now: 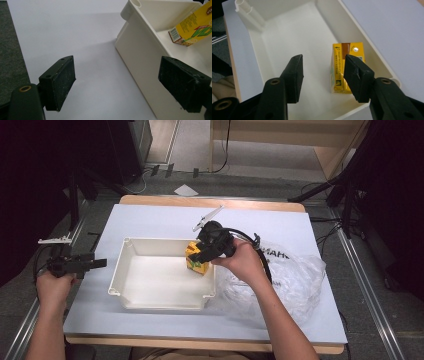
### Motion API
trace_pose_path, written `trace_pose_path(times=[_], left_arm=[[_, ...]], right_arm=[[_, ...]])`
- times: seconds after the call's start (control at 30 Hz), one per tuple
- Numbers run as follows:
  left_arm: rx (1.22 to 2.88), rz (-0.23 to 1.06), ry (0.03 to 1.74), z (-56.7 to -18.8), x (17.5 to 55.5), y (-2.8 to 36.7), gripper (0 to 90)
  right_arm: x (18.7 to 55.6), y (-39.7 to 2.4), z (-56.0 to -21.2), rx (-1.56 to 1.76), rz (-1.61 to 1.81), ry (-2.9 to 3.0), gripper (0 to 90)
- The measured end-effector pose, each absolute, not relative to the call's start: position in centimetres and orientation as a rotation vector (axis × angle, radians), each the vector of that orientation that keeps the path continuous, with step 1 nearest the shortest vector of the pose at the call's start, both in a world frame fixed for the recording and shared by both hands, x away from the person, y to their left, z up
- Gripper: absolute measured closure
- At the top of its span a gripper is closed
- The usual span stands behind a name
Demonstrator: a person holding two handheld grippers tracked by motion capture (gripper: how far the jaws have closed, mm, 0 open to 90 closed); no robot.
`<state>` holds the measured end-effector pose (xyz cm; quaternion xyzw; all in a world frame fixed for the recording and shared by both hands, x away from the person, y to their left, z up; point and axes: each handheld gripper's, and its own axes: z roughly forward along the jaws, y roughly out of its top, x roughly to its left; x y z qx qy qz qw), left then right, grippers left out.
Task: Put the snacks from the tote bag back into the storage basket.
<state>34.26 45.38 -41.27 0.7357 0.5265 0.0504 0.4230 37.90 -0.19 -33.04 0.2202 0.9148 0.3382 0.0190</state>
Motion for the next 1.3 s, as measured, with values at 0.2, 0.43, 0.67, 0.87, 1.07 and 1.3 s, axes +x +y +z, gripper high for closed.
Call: trace_pose_path(times=[0.2, 0.43, 0.67, 0.87, 1.07, 1.3], left_arm=[[1.838, 0.125, 1.312, -41.2, 34.5, 45.3, 15.1], [1.837, 0.12, 1.31, -41.3, 34.7, 45.2, 15.0], [1.838, 0.117, 1.307, -41.3, 34.7, 45.4, 15.1], [1.834, 0.118, 1.31, -41.3, 34.7, 45.5, 15.1], [1.839, 0.111, 1.309, -41.4, 34.7, 45.4, 15.1], [1.84, 0.107, 1.309, -41.4, 34.8, 45.4, 15.0]], right_arm=[[37.5, 0.3, -34.0, 0.674, 1.028, 2.888, 61.7], [37.1, 0.7, -35.2, 0.622, 1.005, 2.907, 83.8], [37.4, 1.2, -37.5, 0.65, 0.918, 2.969, 90.0], [37.7, 1.2, -38.6, 0.684, 0.866, 2.976, 90.0], [38.3, 0.7, -39.2, 0.718, 0.855, 2.968, 90.0], [38.4, 0.7, -39.4, 0.721, 0.841, 2.972, 90.0]])
